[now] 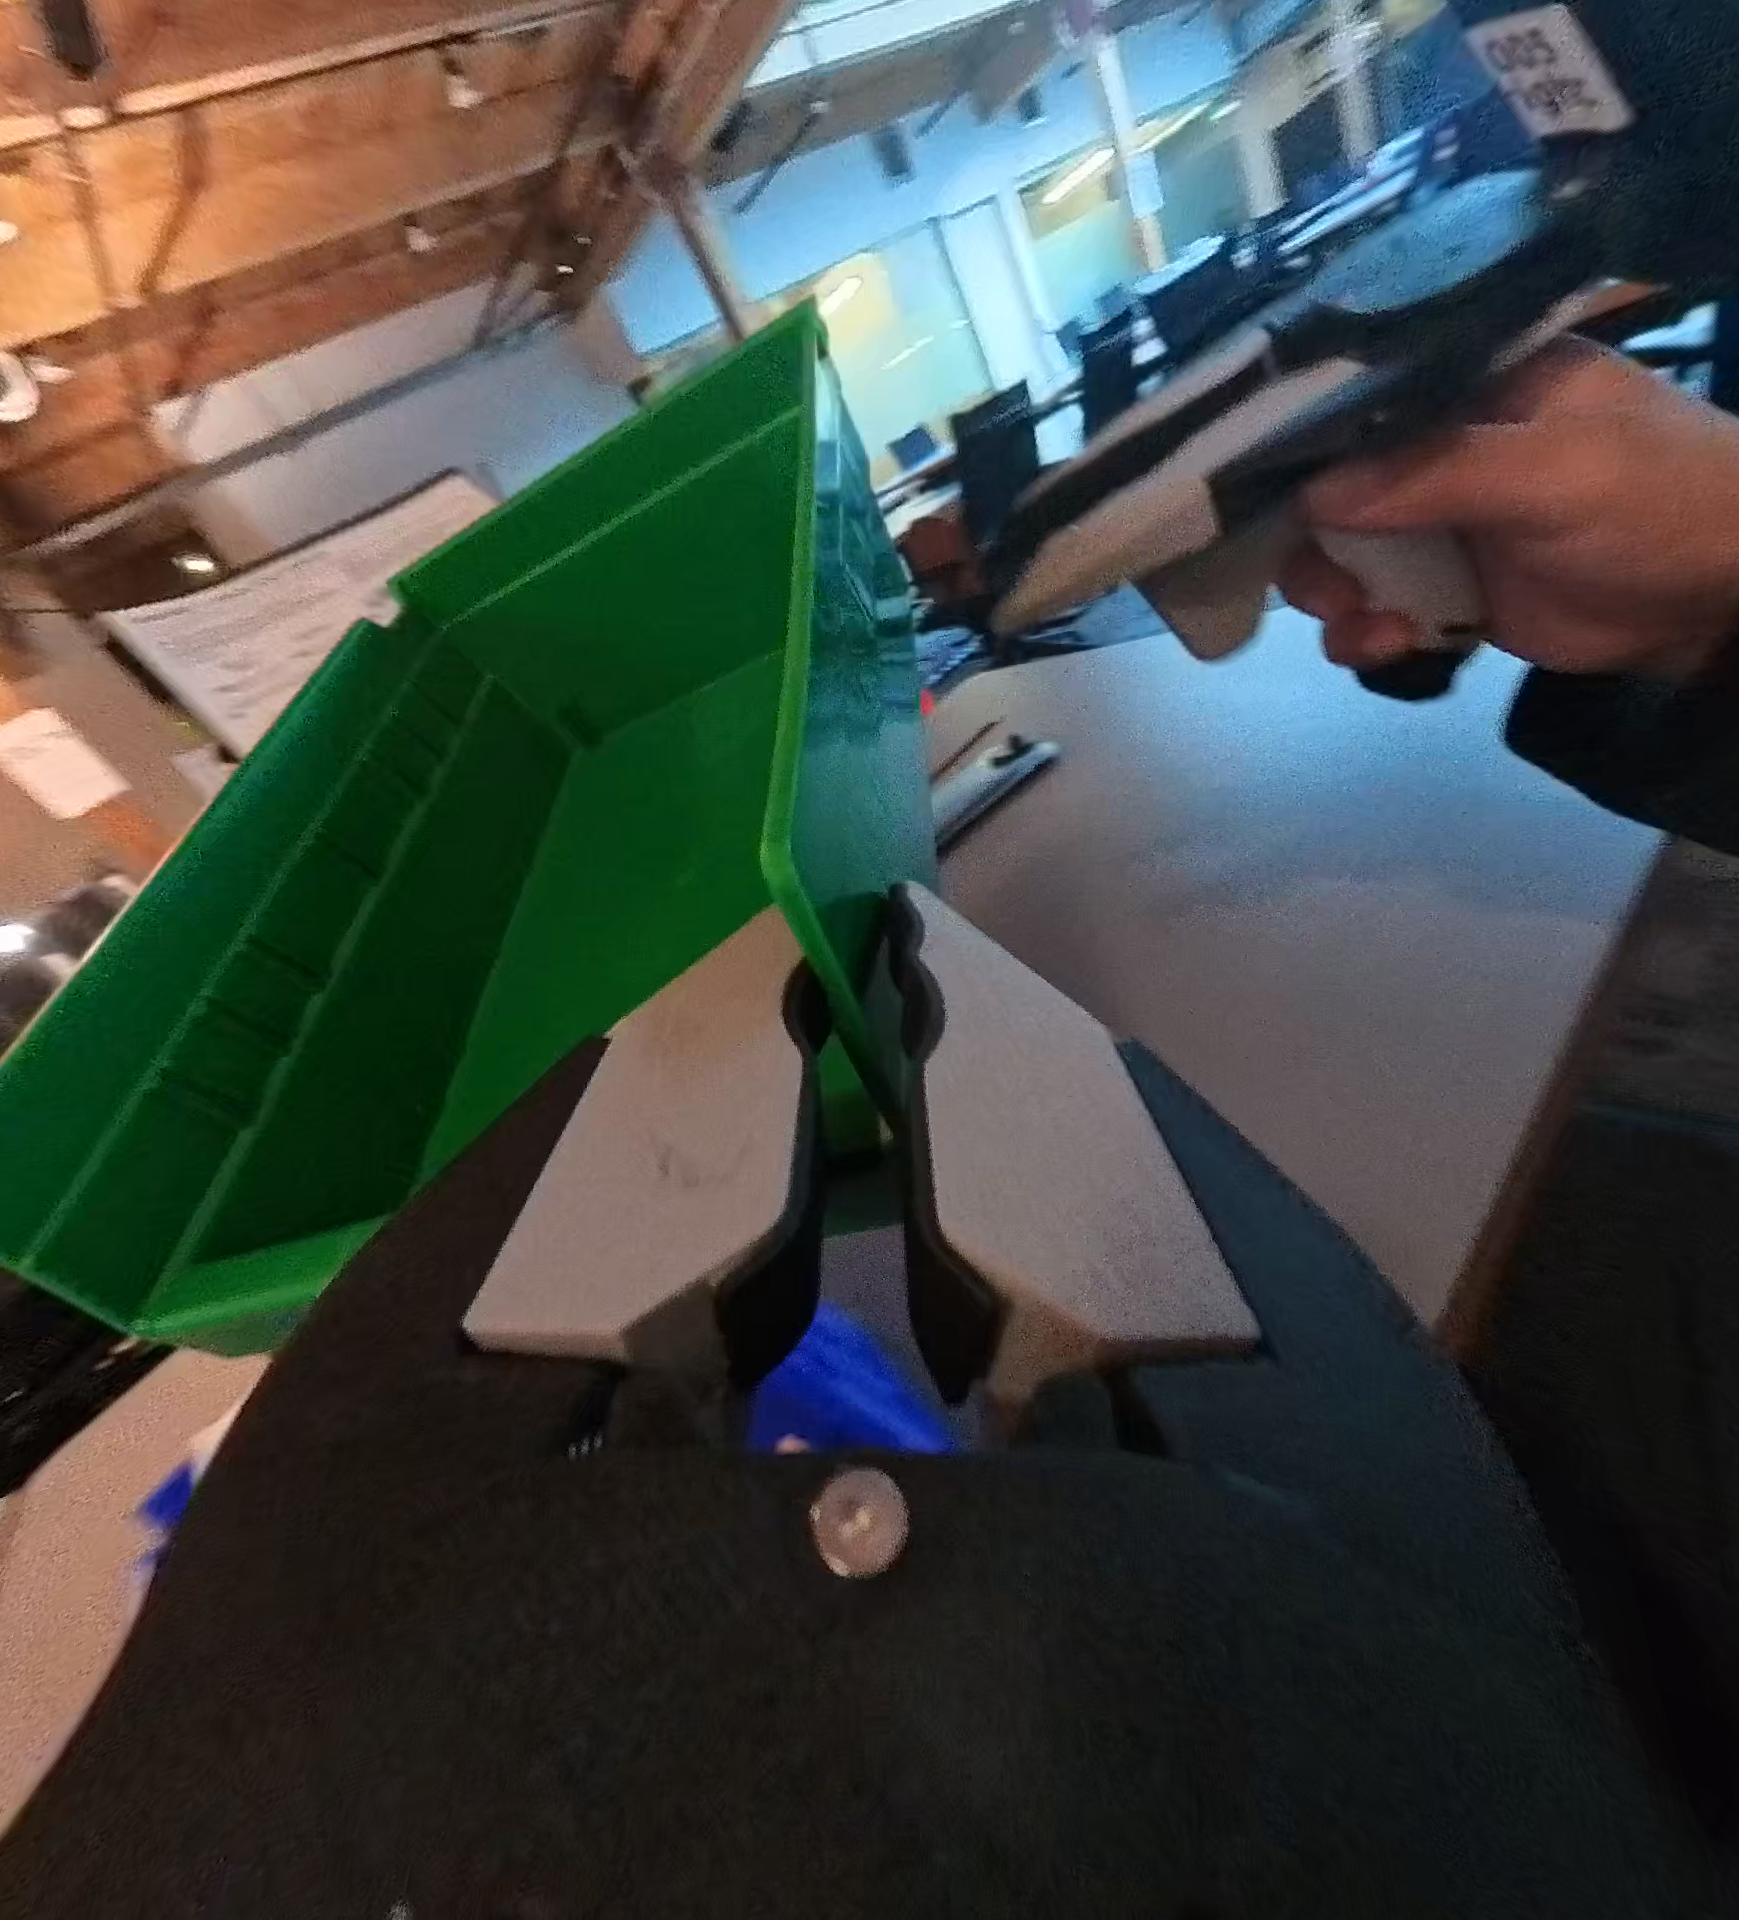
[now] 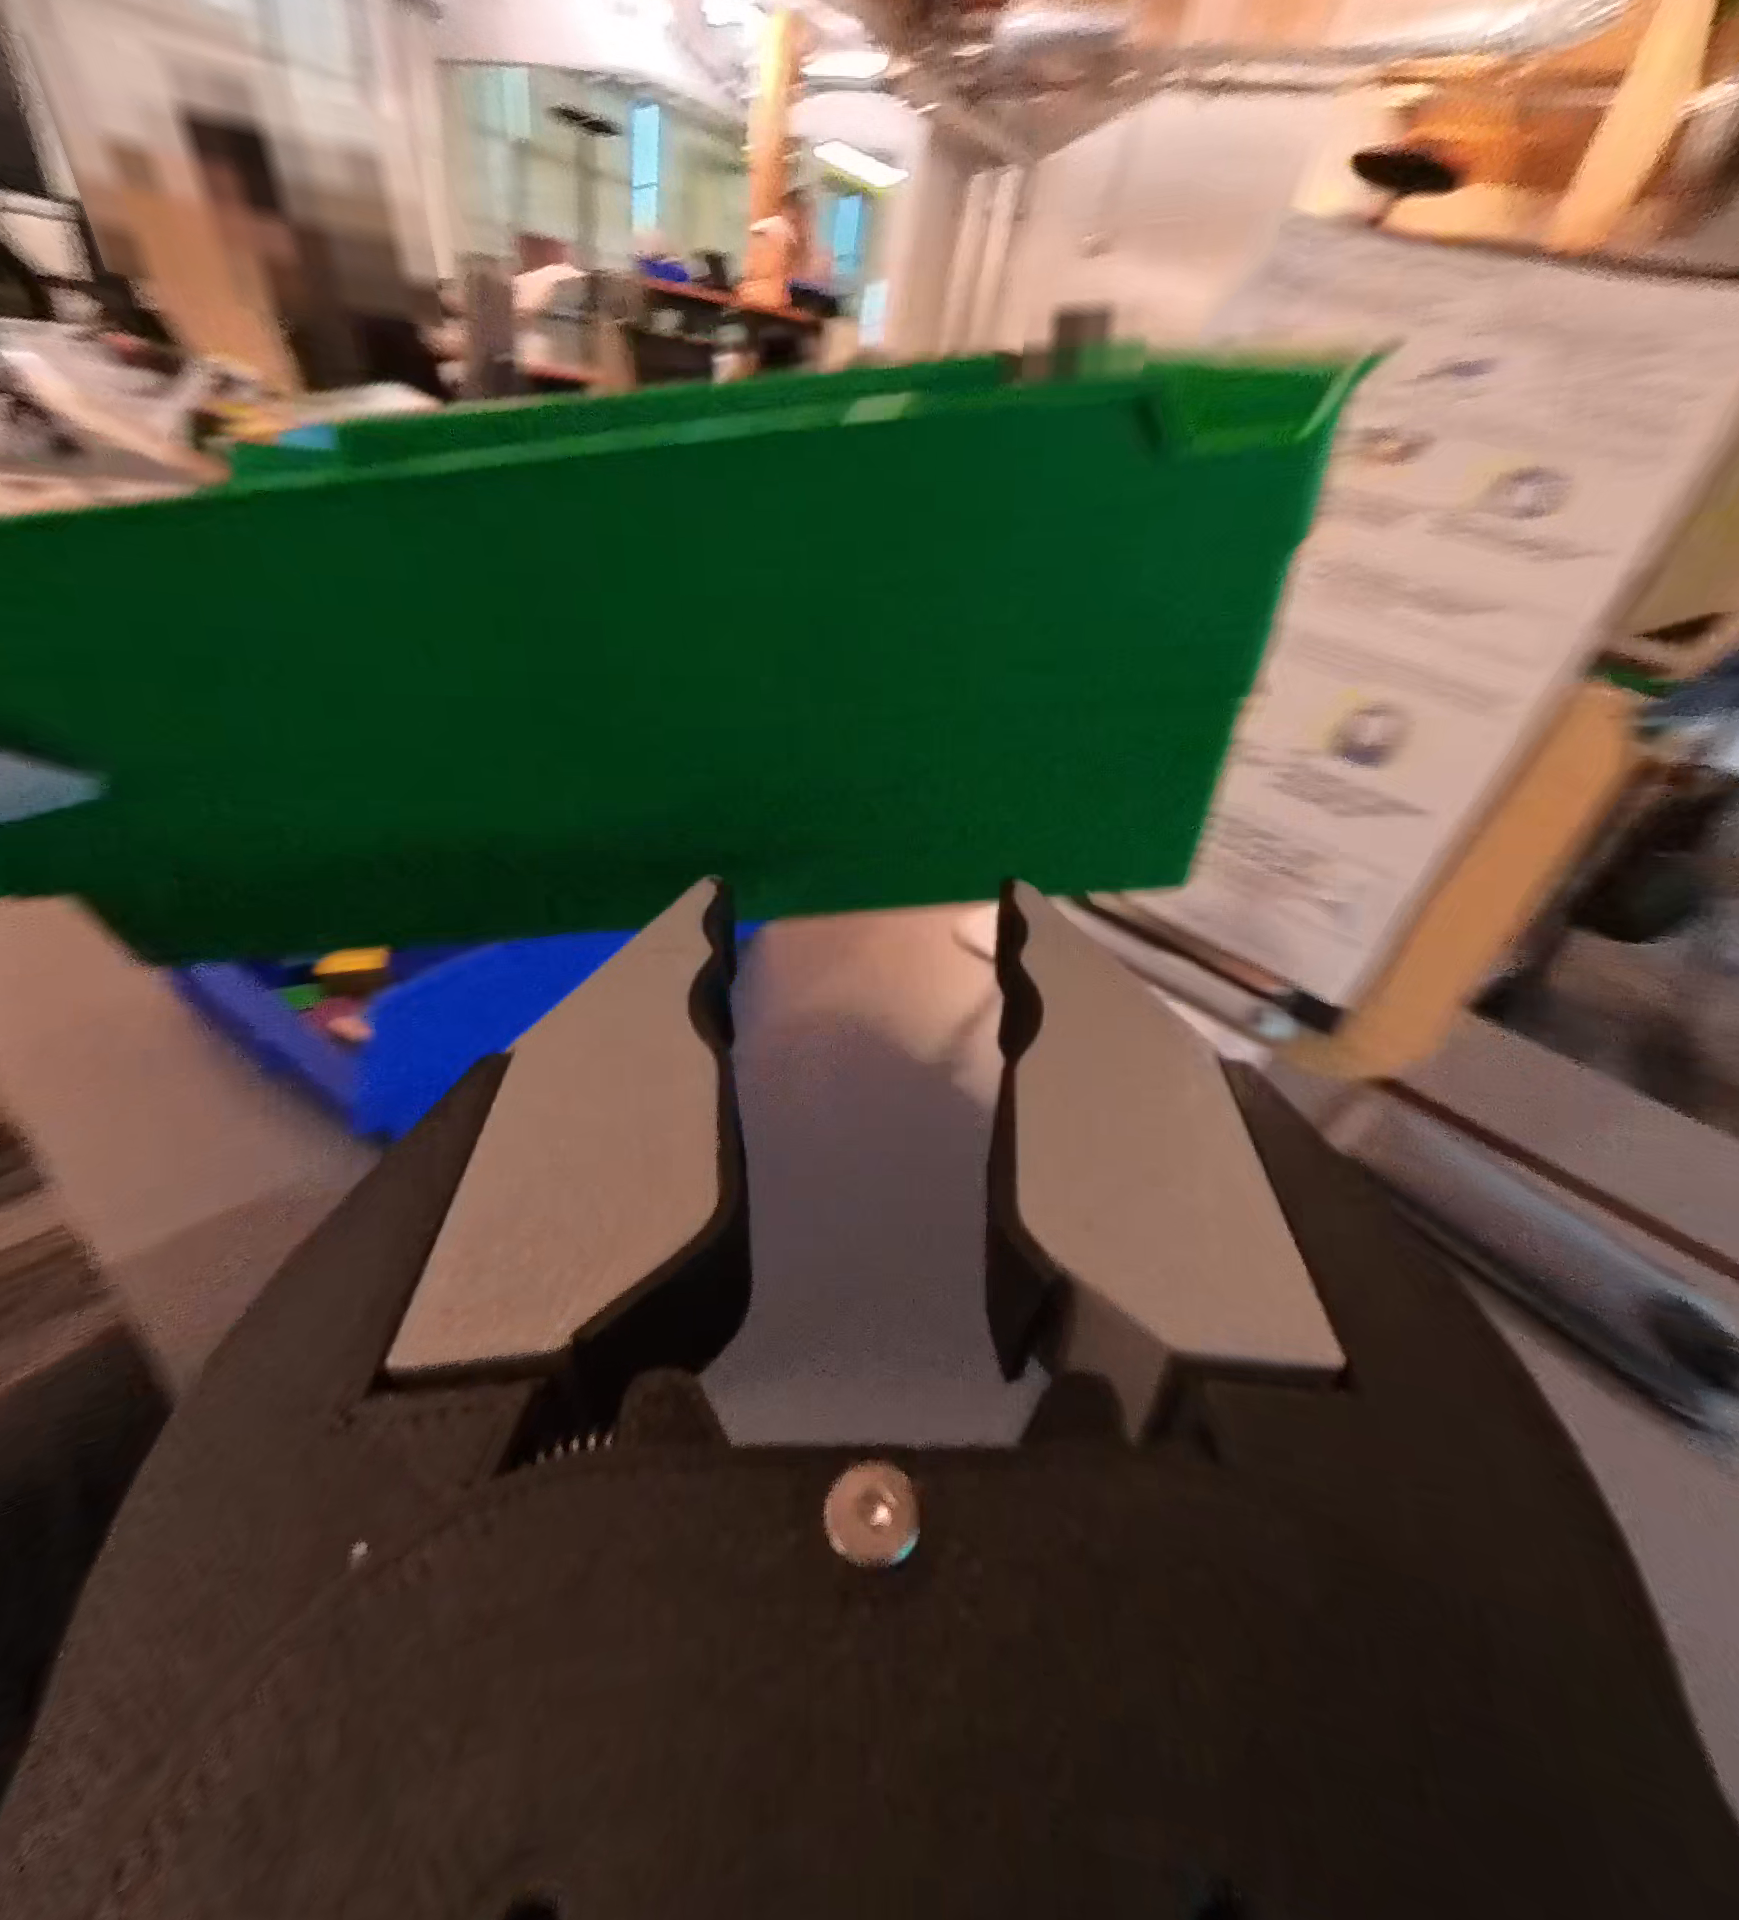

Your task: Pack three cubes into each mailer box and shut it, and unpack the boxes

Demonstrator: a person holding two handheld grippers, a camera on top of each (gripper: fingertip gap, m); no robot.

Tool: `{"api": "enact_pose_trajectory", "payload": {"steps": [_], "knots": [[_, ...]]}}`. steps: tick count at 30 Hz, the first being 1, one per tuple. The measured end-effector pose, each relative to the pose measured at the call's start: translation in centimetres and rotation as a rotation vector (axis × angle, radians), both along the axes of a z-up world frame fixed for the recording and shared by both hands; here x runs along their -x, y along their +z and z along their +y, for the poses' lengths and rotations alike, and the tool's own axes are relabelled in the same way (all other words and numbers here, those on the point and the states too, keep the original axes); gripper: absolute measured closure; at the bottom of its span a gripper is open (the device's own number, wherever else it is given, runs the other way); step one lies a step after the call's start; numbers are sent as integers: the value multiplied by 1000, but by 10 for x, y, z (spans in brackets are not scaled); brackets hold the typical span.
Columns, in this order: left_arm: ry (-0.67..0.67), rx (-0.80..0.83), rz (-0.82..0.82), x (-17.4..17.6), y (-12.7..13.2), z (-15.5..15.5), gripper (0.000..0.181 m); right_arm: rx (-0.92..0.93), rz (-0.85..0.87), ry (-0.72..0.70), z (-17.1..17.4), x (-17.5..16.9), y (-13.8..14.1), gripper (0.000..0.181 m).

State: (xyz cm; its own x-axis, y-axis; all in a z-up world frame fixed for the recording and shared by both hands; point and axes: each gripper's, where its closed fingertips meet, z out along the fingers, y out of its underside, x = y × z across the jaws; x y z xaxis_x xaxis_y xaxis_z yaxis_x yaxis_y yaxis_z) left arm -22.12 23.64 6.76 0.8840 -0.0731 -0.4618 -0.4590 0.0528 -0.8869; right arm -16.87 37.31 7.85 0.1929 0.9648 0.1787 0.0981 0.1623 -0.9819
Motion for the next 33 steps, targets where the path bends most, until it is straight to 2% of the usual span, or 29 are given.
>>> {"api": "enact_pose_trajectory", "payload": {"steps": [2,4,8,11,14,17,20,21,23,25,26,27,29,30,33], "knots": [[-48,35,-7,-23,-16,15,174,-35,27,-97,30,-30,9,136],[-58,89,20,-43,-37,36,174,-47,-2,-139,48,-51,10,148],[-83,183,11,-80,-75,72,174,-24,-14,-178,69,-68,7,149],[-84,233,4,-96,-104,95,175,1,-63,-143,66,-61,-5,147],[-65,297,-10,-103,-135,114,175,-30,-127,-62,44,-44,-16,147],[-111,335,-117,-106,-158,122,177,-93,-197,-27,26,-28,-28,147],[-126,349,-192,-102,-164,122,178,-112,-257,26,9,-11,-44,148],[-147,352,-226,-103,-160,120,173,-104,-278,50,3,-6,-50,148],[-219,326,-278,-105,-140,109,162,-86,-330,88,-4,2,-64,150],[-265,320,-316,-96,-114,96,143,-69,-388,99,-7,6,-77,154],[-260,337,-325,-86,-104,90,131,-65,-411,104,-8,6,-81,156],[-243,354,-332,-72,-96,83,127,-65,-430,126,-13,7,-85,158],[-185,351,-365,-39,-84,73,123,-59,-466,249,-38,9,-93,164],[-143,348,-381,-20,-82,69,120,-46,-494,333,-56,9,-100,162],[10,413,-416,33,-97,64,102,-27,-609,472,-92,11,-125,154]]}}
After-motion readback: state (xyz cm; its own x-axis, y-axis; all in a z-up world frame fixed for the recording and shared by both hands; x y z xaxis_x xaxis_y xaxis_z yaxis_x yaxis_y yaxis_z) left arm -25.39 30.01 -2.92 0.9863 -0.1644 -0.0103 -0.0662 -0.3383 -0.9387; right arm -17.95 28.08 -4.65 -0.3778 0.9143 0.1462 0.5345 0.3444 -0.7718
